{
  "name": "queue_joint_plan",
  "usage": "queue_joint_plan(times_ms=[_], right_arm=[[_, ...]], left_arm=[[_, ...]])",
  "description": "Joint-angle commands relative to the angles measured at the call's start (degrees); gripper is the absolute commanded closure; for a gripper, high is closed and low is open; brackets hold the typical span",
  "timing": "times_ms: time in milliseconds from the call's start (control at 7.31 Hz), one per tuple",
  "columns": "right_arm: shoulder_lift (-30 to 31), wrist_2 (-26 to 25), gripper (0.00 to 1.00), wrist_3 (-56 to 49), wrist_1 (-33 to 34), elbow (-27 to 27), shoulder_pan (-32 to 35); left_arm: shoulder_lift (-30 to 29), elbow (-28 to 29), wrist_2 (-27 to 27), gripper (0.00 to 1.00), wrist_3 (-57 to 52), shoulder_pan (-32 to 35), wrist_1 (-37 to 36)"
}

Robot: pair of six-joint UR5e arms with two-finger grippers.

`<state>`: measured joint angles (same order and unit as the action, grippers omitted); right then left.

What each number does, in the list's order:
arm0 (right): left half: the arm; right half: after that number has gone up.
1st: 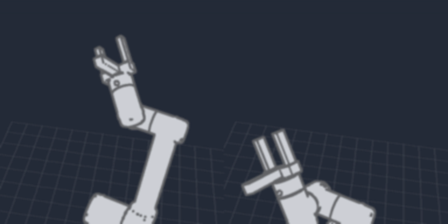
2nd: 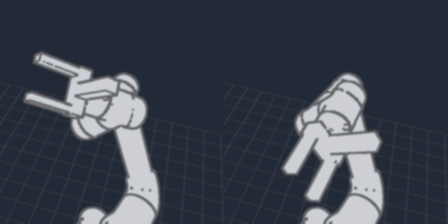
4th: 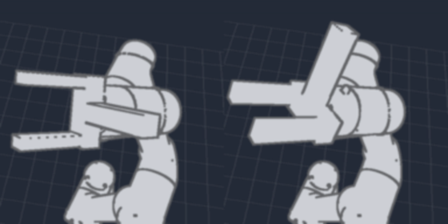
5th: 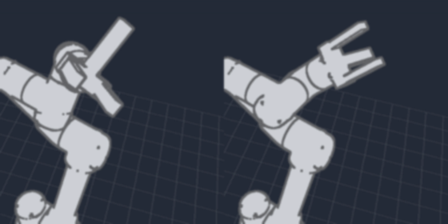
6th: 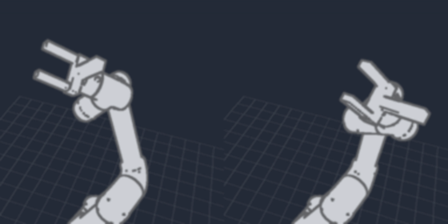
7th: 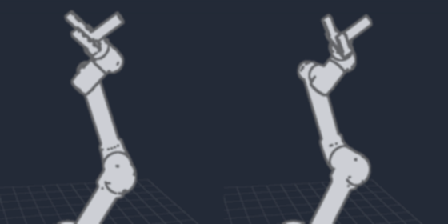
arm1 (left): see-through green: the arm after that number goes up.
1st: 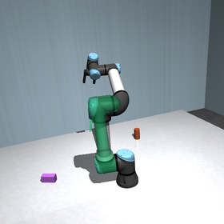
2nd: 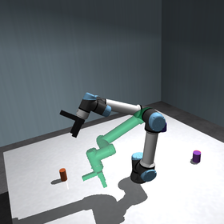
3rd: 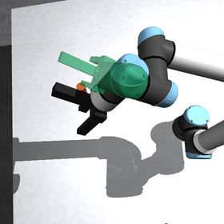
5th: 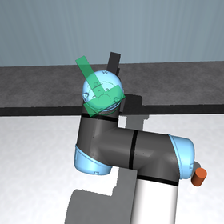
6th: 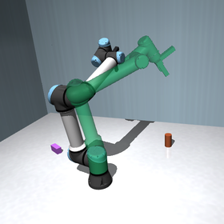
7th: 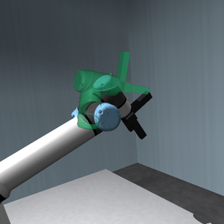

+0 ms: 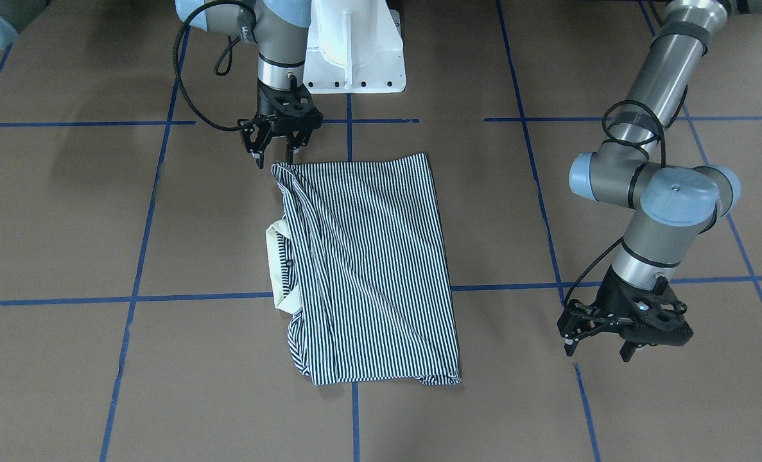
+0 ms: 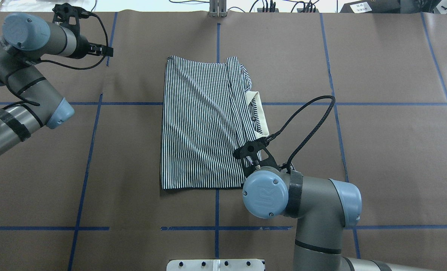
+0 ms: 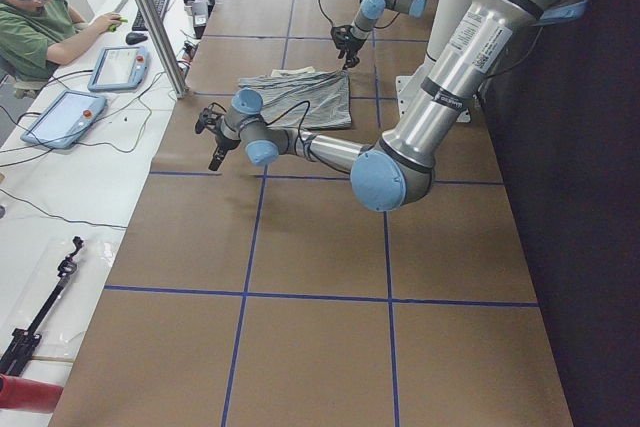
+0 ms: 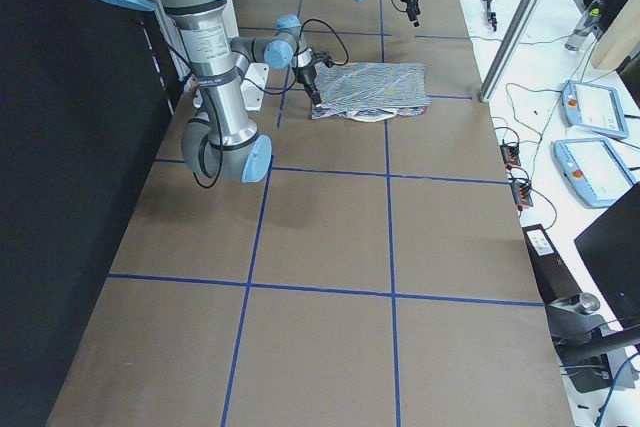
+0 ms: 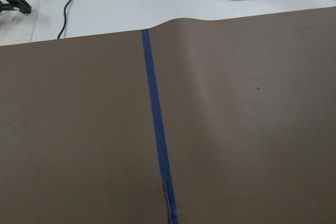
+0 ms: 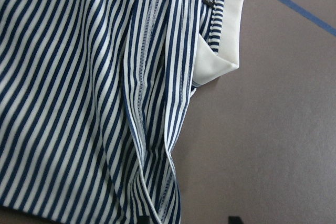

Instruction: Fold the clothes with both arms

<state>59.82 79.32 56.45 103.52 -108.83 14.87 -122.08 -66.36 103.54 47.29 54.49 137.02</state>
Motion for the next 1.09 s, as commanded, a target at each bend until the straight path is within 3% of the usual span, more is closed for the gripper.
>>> queue_joint_plan(times_ms=[0,137,274,410,957], right_arm=[[-2.2,0.0,0.00,-0.2,-0.3,0.7,0.7],[-2.5,0.0,0.19,0.1,-0.5,1.6,0.8],[-3.1,0.0,0.49,0.0,-3.4,4.0,1.4],[-3.2,0.0,0.55,-0.4,-8.5,7.5,1.4],[-3.3,0.7,0.77,-0.5,-9.0,8.5,1.6]], left_arm=[[0.0,0.0,0.0,0.00,0.0,0.0,0.0],[0.0,0.0,0.0,0.00,0.0,0.0,0.1],[0.0,0.0,0.0,0.00,0.0,0.0,0.1],[0.0,0.0,0.0,0.00,0.0,0.0,0.1],[0.0,0.0,0.0,0.00,0.0,0.0,0.1]])
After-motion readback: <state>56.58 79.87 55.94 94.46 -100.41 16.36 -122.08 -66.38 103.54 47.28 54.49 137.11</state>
